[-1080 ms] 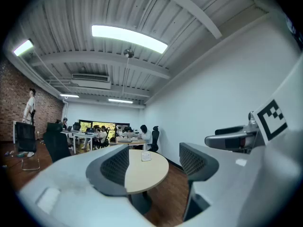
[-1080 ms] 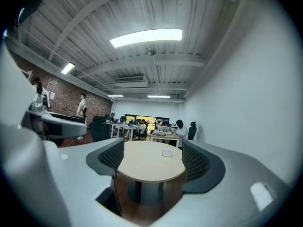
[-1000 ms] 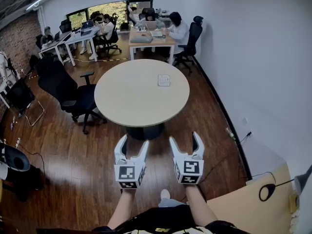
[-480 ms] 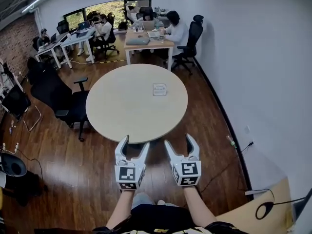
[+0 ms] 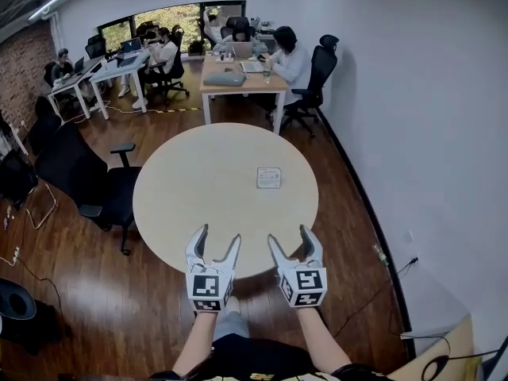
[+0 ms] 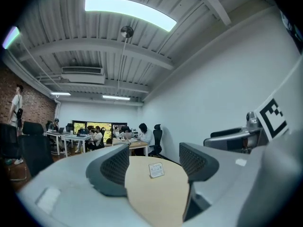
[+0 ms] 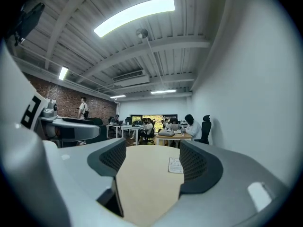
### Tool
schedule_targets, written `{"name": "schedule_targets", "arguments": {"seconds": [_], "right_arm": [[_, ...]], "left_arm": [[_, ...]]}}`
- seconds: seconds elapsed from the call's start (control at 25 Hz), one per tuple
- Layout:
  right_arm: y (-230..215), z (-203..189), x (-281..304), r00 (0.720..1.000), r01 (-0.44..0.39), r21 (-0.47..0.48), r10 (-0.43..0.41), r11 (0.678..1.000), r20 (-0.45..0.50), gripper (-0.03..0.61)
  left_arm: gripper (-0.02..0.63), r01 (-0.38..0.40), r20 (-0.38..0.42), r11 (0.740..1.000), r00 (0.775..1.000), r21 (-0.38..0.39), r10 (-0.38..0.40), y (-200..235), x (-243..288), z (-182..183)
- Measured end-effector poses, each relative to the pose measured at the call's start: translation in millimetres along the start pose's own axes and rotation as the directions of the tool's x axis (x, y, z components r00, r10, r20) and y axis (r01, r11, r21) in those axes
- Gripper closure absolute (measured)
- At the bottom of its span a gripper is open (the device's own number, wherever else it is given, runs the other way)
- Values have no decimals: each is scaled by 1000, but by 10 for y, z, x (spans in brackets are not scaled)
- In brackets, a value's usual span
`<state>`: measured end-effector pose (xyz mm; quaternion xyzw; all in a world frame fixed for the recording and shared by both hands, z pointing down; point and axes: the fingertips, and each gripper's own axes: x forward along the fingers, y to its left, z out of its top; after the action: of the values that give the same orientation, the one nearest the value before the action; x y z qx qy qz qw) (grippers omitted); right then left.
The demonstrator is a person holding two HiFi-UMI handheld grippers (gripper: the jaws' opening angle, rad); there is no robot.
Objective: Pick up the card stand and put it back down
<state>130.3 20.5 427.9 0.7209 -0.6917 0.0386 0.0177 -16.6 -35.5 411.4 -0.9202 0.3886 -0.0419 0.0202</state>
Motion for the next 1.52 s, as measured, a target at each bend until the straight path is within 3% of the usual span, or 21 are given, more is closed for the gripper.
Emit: {"name": "schedule_targets", "arguments": {"seconds": [0.16,0.36,0.56,0.8,1.0,1.4,1.52], "right_arm": [[-19,306,708,999,29,-12,-28,1000,21,219],[75,325,1172,1000,20,-2,-20,1000,4,219],[-109,107,1338,997,58,10,-57,998,-55,219],[-484,-178,1514,992,74,49,-68,996,-103,219],[-709,-528,1653,986,65,80,-52,995,-156,219],[-1277,-1588,1860,960,40,206,19,978,-278,221],[-1553,-1867,1864,951,27,177,29,984,-307,221]], "left_arm": [[281,33,26,999,999,-6,-33,472,513,215],[281,74,-16,997,997,-6,-74,804,929,35],[281,108,-55,992,992,-68,-112,840,1259,-91],[281,176,-94,983,979,-53,-180,580,1660,-380],[281,212,-152,975,964,-59,-219,397,1922,-643],[279,252,-239,963,933,-98,-269,243,2430,-1370],[279,266,-259,958,923,-110,-286,220,2594,-1571]]}}
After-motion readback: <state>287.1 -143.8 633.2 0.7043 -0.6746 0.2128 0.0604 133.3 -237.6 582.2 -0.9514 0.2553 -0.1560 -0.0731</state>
